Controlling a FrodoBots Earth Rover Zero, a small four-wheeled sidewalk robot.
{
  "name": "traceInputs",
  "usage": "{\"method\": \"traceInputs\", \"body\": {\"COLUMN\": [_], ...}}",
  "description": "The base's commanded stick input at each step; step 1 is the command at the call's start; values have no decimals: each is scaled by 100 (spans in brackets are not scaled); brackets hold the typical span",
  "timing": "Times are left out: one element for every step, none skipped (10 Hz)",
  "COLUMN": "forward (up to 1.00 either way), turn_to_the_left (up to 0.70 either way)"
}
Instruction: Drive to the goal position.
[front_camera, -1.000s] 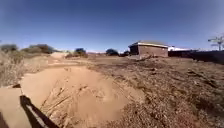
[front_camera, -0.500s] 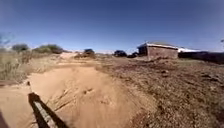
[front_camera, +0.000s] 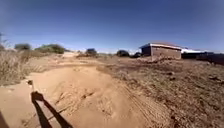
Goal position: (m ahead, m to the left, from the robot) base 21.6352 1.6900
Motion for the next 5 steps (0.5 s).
{"method": "traceInputs", "body": {"forward": [50,50,50,50,50], "turn_to_the_left": [50,50,22,0,0]}}
